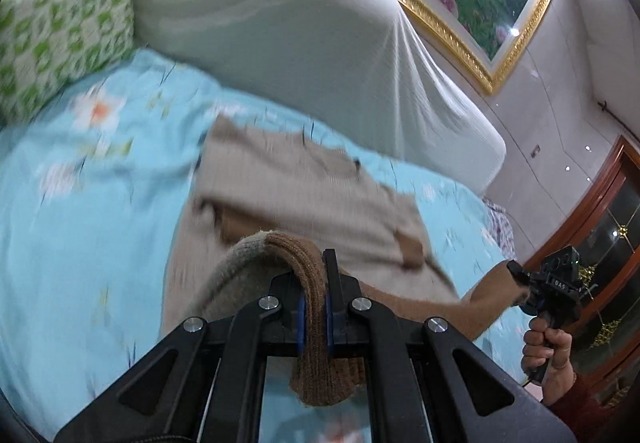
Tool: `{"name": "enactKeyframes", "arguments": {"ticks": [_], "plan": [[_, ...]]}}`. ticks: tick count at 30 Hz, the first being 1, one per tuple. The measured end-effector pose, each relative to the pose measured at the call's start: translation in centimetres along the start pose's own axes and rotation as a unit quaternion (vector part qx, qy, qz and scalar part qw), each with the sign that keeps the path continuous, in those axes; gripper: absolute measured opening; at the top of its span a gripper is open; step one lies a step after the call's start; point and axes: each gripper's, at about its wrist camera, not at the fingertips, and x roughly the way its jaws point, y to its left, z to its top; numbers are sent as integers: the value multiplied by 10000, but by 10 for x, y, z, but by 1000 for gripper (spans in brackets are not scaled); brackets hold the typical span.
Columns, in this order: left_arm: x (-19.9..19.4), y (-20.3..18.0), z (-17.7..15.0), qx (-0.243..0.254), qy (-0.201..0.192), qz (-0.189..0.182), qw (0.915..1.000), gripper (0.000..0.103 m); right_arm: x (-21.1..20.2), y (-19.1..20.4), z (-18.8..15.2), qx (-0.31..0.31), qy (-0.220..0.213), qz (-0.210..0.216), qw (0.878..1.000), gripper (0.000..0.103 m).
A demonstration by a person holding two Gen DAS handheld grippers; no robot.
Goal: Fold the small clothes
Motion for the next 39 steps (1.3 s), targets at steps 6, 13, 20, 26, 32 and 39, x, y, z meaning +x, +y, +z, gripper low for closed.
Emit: {"name": "enactKeyframes", "arguments": {"ticks": [6,13,20,26,32,39], "plan": [[76,11,66,140,-15,248,9996,4,48,-26,84,114,-283,-96,9995,9],[173,53,110,-167,198,639,9976,4,110,-81,137,371,-238,-570,9974,9],[232,82,112,-264,334,939,9947,5,153,-143,149,735,-102,-1184,9902,9],[248,90,112,-197,417,1034,9936,10,164,-154,153,786,62,-1398,9870,10],[205,72,108,180,475,1072,9929,26,143,-142,160,921,101,-1491,9845,23],[152,51,95,104,303,913,9953,33,103,-103,150,461,-335,-1481,9873,53]]}}
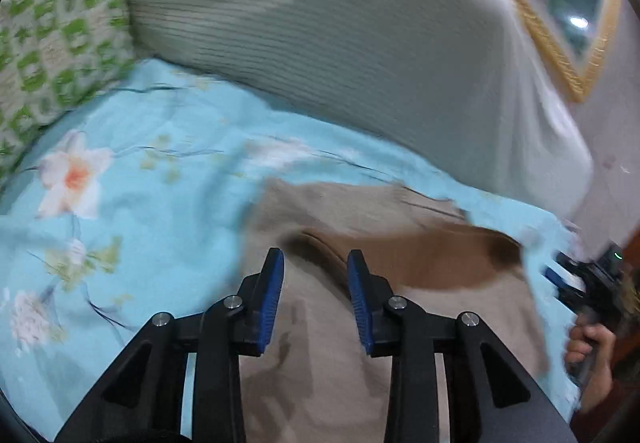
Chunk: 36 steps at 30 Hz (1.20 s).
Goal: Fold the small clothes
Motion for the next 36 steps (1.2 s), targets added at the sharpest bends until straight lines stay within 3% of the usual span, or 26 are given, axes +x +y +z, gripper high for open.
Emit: {"name": "enactKeyframes", "arguments": {"ticks": [3,6,8,11,14,16,18,20,21,22,23,24,25,28,30,33,36], "plan": [[15,-47,-24,775,542,-401,9947,33,9,28,-25,-571,449,515,9960,53],[35,-82,-45,1179,937,-853,9849,33,37,68,-64,-1534,1277,725,9772,53],[49,-96,-53,1321,1063,-902,9814,33,56,86,-86,-1989,1691,843,9616,53],[75,-100,-61,1351,1423,-1019,9753,33,83,91,-97,-2027,2133,977,9507,53],[94,-91,-57,1418,1511,-896,9742,23,110,85,-96,-2176,2424,630,9434,49],[99,-80,-46,1261,1458,-955,9766,13,117,74,-78,-1966,2313,609,9509,43],[104,-64,-29,1036,1307,-892,9820,14,121,62,-58,-1653,2073,470,9631,42],[114,-47,-11,884,1171,-575,9875,13,123,47,-32,-1498,1672,10,9745,42],[117,-38,-2,788,1048,-414,9905,18,125,40,-22,-1445,1552,-281,9769,42],[119,-28,7,780,804,182,9935,14,127,28,-9,-1260,1369,-475,9814,41],[122,-18,15,682,737,468,9938,8,126,21,-1,-1213,1179,-698,9831,36],[124,-3,22,396,743,274,9961,9,124,13,6,-1170,1002,-930,9837,28],[121,11,28,88,629,141,9979,9,120,0,15,-864,835,-1026,9874,12],[105,28,28,-348,377,186,9985,9,95,-19,24,-289,277,-997,9942,9],[93,24,19,-266,298,361,9985,9,78,-16,22,-276,-8,-1113,9934,13],[80,9,3,-87,384,562,9976,18,55,-9,13,-254,-63,-998,9947,13],[49,1,-20,-82,281,642,9975,37,30,3,-3,-295,7,-743,9968,13]]}}
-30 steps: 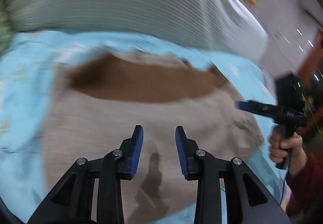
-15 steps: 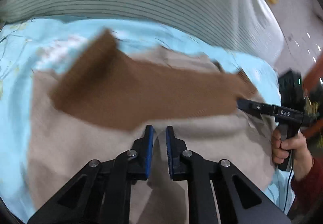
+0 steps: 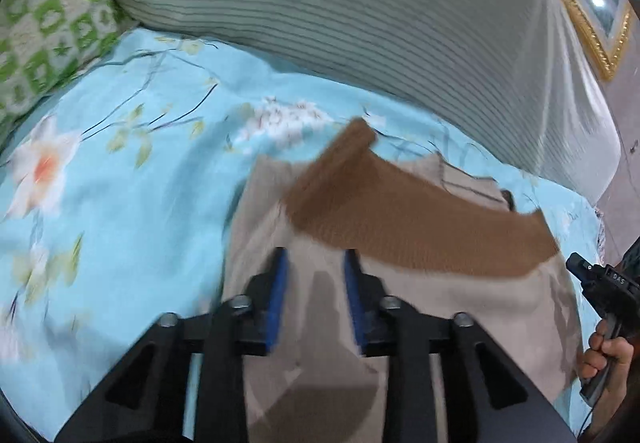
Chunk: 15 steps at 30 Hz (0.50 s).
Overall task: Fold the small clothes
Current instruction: 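Lay the hem over the collar and open both grippers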
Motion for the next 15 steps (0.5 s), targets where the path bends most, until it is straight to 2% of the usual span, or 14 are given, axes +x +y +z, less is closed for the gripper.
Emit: {"name": "enactKeyframes", "arguments": {"ticks": [2,4,9,12,13,15], "plan": [[-24,0,-16,-58,-154,26,9999,50,-13,10,-16,-96,74,77,9999,14],[-48,-4,-38,-179,-187,-73,9996,58,-26,21,-35,-239,193,155,9994,14],[-85,-14,-83,-538,68,-257,9982,58,-49,42,-87,-457,463,299,9974,15],[-104,-12,-107,-759,182,-383,9962,63,-59,49,-113,-511,582,375,9963,15],[-109,-12,-116,-819,240,-426,9954,65,-66,53,-126,-534,609,419,9958,18],[-117,-13,-131,-956,329,-488,9937,65,-74,55,-141,-556,659,503,9950,33]]}}
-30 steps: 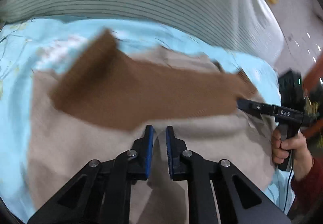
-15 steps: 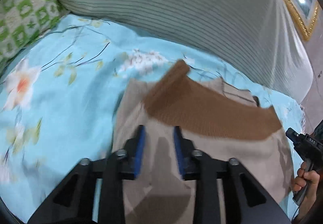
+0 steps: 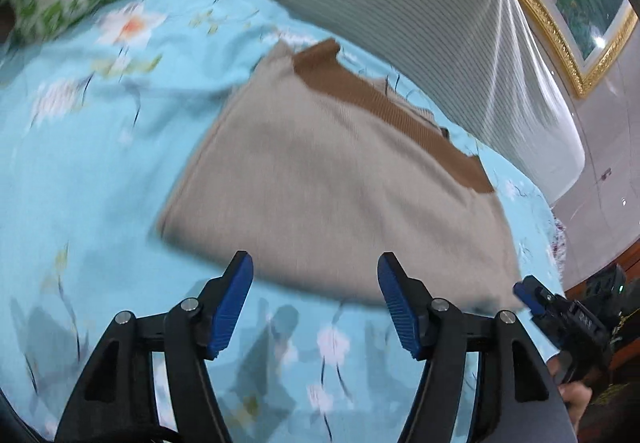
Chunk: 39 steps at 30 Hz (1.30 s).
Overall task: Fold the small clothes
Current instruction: 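Lay the hem over the collar and open both grippers, then grasp one side of the folded sweater with the left gripper while the right gripper grasps the other side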
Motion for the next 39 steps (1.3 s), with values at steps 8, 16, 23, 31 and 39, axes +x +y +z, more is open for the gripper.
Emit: {"name": "enactKeyframes", "arguments": {"ticks": [8,16,23,31,39], "plan": [[-15,23,-32,-586,60,-87,9982,65,-33,7,-54,213,-141,32,9997,66],[-5,30,-23,-821,35,-142,9965,66,-43,13,-78,280,65,18,9996,66],[13,35,-11,-1058,10,-306,9939,66,-41,18,-76,259,122,-12,9996,66],[39,53,-1,-1592,-37,-456,9862,65,-31,25,-70,126,189,0,9997,66],[61,62,20,-1791,-364,-474,9820,63,-25,20,-68,210,231,22,9995,66]]}}
